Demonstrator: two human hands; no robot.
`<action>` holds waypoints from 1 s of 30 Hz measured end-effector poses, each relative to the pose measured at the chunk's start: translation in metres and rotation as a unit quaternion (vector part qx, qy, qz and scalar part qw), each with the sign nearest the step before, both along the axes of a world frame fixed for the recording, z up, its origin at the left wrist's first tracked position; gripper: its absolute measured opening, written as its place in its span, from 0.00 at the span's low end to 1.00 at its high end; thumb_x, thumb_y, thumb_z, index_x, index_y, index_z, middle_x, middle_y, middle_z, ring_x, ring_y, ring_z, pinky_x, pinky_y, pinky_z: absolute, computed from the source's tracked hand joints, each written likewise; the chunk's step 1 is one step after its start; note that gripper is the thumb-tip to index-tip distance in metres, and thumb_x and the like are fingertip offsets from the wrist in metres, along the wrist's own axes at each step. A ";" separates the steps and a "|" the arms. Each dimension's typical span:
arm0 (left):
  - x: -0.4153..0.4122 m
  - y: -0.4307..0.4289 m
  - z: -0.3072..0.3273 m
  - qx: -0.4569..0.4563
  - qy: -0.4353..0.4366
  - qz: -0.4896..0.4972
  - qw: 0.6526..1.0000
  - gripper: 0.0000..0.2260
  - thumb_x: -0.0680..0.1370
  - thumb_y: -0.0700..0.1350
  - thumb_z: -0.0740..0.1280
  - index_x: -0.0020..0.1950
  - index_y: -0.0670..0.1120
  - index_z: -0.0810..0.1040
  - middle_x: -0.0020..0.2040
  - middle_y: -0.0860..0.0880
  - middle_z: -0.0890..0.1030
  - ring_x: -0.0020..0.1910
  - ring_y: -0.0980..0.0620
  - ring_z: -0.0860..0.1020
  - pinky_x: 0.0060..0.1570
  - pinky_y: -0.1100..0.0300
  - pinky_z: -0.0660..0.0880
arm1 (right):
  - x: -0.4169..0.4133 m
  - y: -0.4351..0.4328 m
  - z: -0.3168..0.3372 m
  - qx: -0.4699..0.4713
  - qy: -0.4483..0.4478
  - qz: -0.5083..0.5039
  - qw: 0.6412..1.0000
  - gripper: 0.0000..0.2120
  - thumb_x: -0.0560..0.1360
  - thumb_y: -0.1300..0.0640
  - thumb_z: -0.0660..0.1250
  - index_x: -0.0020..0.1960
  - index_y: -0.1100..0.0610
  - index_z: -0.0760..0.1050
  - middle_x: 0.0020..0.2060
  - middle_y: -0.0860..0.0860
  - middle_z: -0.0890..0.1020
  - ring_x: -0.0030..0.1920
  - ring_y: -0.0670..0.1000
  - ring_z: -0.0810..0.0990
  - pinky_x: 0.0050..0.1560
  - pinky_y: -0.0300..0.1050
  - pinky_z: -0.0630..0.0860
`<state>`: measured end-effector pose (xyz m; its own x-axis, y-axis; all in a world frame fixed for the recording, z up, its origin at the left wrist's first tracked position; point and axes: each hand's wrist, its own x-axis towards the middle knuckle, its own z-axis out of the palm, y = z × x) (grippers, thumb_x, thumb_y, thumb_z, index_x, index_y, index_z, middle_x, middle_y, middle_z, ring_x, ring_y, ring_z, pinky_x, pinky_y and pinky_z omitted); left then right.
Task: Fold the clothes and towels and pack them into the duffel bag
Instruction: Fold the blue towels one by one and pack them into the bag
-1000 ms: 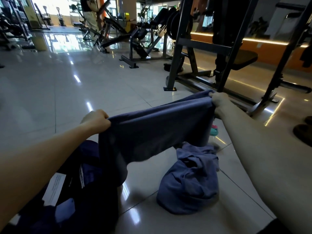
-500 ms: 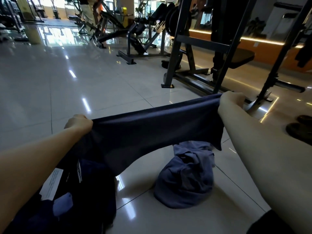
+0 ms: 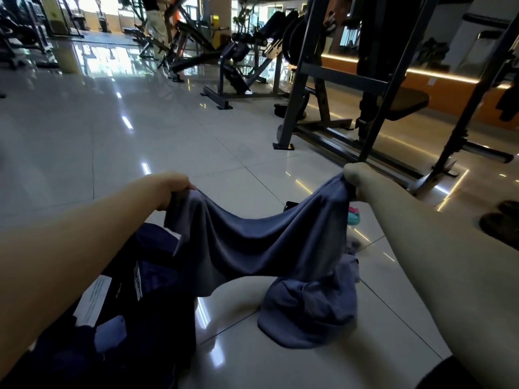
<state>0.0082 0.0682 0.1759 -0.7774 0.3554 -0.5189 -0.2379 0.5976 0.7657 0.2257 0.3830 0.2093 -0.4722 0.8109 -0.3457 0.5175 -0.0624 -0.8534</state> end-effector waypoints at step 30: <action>0.024 0.021 0.049 0.194 0.111 -0.117 0.968 0.14 0.74 0.42 0.76 0.58 0.41 0.83 0.54 0.42 0.85 0.52 0.46 0.83 0.49 0.54 0.81 | -0.043 -0.102 0.012 0.043 0.123 0.358 0.925 0.05 0.77 0.60 0.71 0.49 0.62 0.80 0.41 0.54 0.83 0.42 0.52 0.83 0.39 0.44 0.81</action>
<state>0.0326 0.0894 0.2248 -0.7293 0.6696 -0.1404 0.0659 0.2731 0.9597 0.1832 0.2815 0.2211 -0.9544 0.2792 -0.1057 0.1898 0.2942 -0.9367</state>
